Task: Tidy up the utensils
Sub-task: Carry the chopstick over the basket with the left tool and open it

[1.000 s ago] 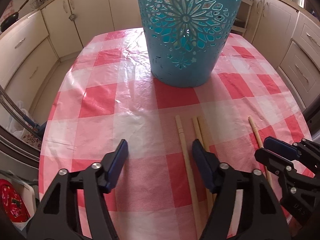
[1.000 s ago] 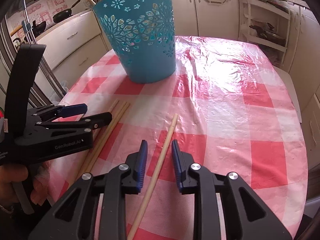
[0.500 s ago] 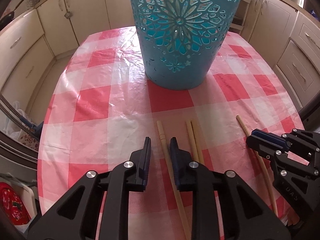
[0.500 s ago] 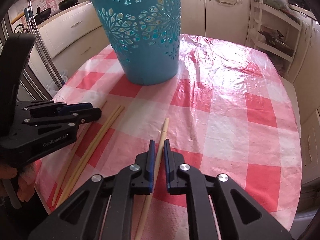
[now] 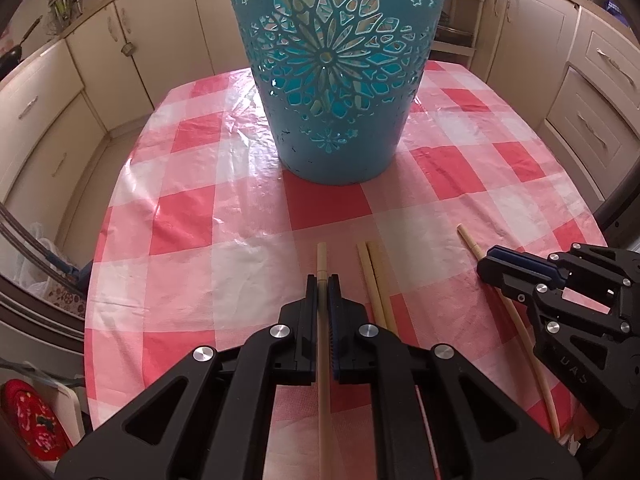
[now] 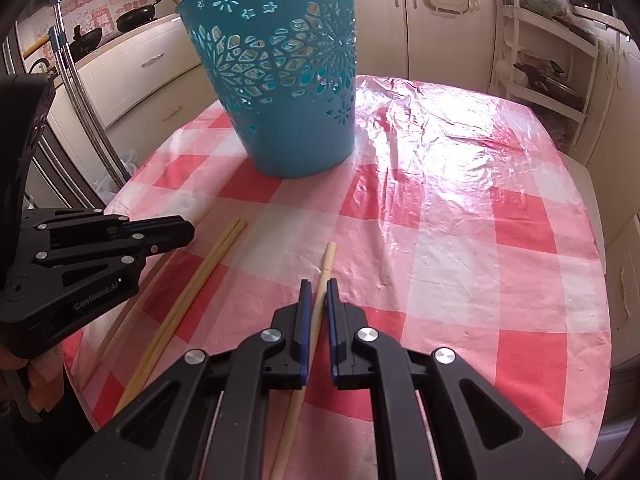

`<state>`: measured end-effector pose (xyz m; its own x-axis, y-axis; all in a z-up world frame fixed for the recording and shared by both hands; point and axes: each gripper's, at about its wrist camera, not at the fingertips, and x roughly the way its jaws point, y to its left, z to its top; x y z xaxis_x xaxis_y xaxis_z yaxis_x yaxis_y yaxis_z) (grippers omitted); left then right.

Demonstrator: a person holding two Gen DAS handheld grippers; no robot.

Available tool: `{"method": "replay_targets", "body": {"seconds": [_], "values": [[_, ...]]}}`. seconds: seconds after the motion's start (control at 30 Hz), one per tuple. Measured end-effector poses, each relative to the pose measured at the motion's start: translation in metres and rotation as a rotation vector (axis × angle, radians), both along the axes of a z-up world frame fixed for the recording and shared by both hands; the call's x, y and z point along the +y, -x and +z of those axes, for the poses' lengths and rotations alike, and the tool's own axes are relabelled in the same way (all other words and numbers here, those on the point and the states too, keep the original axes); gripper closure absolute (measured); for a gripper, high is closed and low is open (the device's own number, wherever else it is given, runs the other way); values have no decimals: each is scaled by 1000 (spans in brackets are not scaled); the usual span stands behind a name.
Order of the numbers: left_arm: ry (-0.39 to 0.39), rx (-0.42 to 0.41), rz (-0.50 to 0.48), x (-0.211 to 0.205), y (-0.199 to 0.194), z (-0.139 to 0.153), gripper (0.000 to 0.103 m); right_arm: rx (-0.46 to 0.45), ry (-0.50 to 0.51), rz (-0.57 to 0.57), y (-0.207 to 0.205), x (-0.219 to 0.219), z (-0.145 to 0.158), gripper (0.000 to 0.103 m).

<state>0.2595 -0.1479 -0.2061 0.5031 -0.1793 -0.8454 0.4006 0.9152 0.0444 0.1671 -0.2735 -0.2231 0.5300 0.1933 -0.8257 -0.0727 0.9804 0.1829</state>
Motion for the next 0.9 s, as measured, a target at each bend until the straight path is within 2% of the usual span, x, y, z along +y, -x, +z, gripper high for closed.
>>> {"method": "replay_targets", "body": {"seconds": [0.23, 0.3, 0.4, 0.57, 0.73, 0.9], "values": [[20, -30, -8, 5, 10, 19, 98, -1, 1, 0, 0, 0, 0, 95], [64, -20, -13, 11, 12, 27, 98, -2, -1, -1, 0, 0, 0, 95], [170, -6, -17, 25, 13, 45, 98, -3, -2, -2, 1, 0, 0, 95], [325, -56, -20, 49, 14, 95, 98, -4, 2, -3, 2, 0, 0, 95], [445, -162, -7, 59, -2, 159, 98, -5, 0, -4, 2, 1, 0, 95], [507, -264, 19, 52, -29, 207, 98, -4, -9, -6, 2, 0, 0, 95]]}}
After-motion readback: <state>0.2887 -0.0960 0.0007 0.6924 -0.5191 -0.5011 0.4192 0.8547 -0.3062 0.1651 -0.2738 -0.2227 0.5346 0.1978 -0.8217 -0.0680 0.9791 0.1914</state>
